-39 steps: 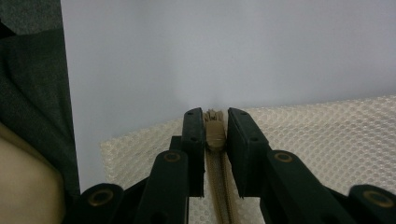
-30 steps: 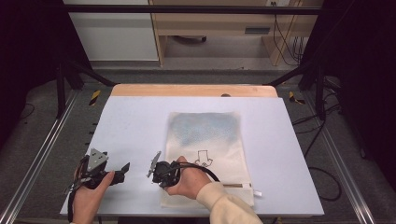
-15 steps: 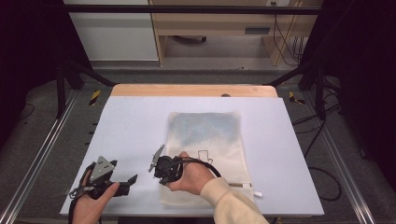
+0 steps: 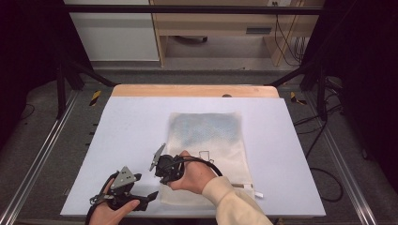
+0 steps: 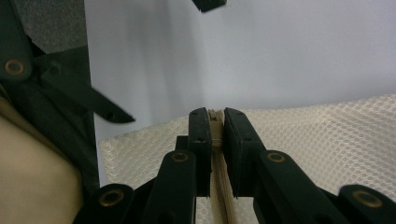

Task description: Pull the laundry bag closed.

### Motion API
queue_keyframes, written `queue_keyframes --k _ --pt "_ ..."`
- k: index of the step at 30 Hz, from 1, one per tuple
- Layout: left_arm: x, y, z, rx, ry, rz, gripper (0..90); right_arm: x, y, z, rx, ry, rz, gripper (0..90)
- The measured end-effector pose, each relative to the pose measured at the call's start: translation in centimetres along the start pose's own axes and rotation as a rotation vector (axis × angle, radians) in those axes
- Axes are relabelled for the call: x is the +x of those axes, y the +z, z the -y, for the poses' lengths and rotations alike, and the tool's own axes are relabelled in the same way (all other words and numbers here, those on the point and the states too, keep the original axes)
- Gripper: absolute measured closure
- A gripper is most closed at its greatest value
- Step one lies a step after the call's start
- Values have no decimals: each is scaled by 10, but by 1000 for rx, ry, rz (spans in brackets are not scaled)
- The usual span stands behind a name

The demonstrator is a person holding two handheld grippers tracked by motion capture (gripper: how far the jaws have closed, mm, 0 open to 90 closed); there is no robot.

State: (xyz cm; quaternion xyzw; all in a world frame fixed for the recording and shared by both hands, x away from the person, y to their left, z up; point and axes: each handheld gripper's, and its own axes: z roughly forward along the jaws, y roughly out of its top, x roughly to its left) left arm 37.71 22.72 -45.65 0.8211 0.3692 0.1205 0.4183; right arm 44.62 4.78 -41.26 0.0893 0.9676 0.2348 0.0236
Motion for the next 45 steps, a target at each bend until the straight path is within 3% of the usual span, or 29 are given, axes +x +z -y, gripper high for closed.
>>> queue_keyframes --k 7,14,31,45 --pt "-5 14 -3 -18 -43 61 128 0 -2 0 -8 -5 2 818" --pt "-8 25 -5 -8 -49 83 163 2 -8 0 -21 -1 -5 818" --pt "-1 36 -5 -25 -120 208 415 2 -16 -1 -33 -13 0 819" --pt "1 43 -7 -39 -107 253 524 2 -17 0 -38 -16 1 819"
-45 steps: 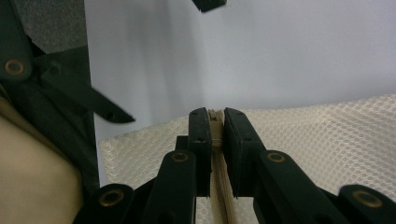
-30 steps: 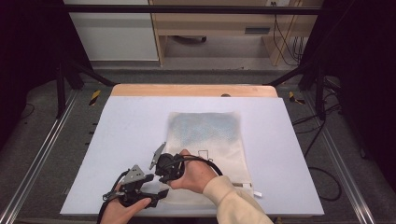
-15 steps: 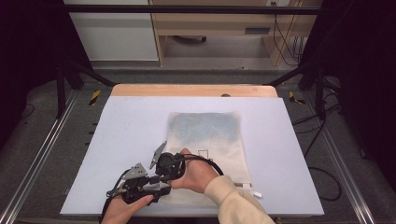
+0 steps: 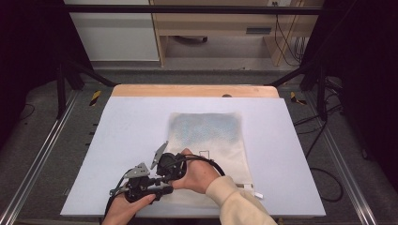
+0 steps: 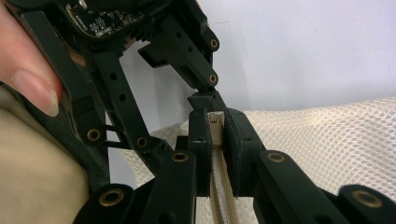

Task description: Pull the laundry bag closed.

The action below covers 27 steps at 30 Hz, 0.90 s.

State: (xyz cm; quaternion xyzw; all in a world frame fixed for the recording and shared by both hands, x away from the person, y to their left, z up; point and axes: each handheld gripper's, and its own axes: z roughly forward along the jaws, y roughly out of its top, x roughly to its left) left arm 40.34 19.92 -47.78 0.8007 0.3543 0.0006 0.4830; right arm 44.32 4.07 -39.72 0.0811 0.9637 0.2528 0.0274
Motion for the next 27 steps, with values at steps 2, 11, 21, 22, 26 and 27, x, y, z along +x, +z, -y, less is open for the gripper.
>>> queue_keyframes --k 2,11,21,22,26,27 --pt "2 0 0 -2 -5 9 534 0 1 0 1 2 -1 819" --pt "6 0 1 -3 -33 40 598 0 -1 0 -5 7 -2 819" --pt "7 7 1 -6 -66 68 583 0 -1 1 -3 15 -2 819" --pt "7 8 1 -6 -65 68 587 1 -1 1 -3 20 -2 819" --pt "8 10 2 -10 -74 79 595 0 -2 1 -5 26 -5 819" --pt "8 10 1 -11 -72 82 599 0 -2 1 -4 24 -4 819"
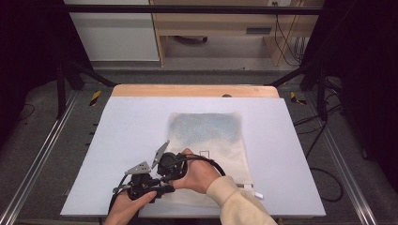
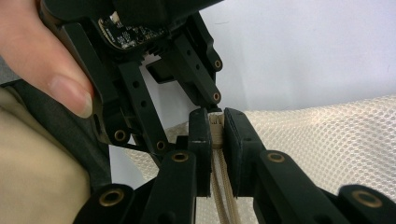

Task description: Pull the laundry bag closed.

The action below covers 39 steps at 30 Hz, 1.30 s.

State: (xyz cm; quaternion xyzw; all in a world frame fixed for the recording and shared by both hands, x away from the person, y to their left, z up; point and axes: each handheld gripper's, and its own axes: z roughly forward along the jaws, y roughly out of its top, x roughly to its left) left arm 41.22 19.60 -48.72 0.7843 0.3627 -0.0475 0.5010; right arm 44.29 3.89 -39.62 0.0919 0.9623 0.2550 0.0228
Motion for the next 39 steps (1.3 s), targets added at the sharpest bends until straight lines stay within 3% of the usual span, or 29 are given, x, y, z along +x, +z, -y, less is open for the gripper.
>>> queue_keyframes --k 7,18,39 --pt "2 1 -1 -7 -11 12 649 0 -1 1 -3 0 0 819" --pt "4 4 -1 -2 -24 13 826 -1 -2 3 -5 -1 4 819" --pt "4 0 -3 3 -12 -4 849 0 -2 11 5 -72 29 819"
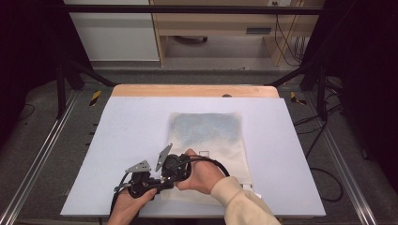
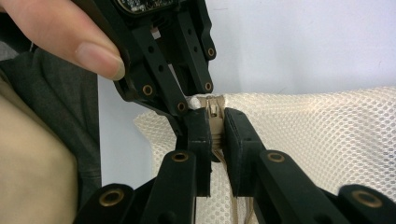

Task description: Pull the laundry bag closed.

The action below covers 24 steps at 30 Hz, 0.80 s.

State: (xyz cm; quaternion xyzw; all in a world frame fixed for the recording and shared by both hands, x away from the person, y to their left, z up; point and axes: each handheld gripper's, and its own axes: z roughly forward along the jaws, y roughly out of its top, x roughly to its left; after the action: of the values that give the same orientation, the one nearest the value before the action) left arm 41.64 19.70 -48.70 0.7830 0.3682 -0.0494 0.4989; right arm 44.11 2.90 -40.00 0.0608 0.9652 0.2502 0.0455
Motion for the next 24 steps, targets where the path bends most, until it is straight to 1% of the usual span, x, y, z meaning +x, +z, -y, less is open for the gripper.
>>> queue_keyframes --k 1,3,4,9,11,14,24 --pt "0 0 0 -1 0 -3 849 0 0 0 -1 -9 4 820" --pt "0 -1 0 -2 -2 -2 850 1 1 0 -1 -8 13 820" --pt "0 -1 0 -3 -5 0 850 1 1 0 3 -17 12 820" --pt "1 -2 -1 -3 1 -4 851 1 1 1 12 -35 19 822" --pt "2 -3 -1 -10 -7 -7 851 2 1 2 30 -49 34 822" --pt "3 -5 -2 -22 -11 -8 851 0 1 5 41 -41 40 822" --pt "2 -4 -1 -16 -8 -11 851 -2 1 10 41 -34 34 822"
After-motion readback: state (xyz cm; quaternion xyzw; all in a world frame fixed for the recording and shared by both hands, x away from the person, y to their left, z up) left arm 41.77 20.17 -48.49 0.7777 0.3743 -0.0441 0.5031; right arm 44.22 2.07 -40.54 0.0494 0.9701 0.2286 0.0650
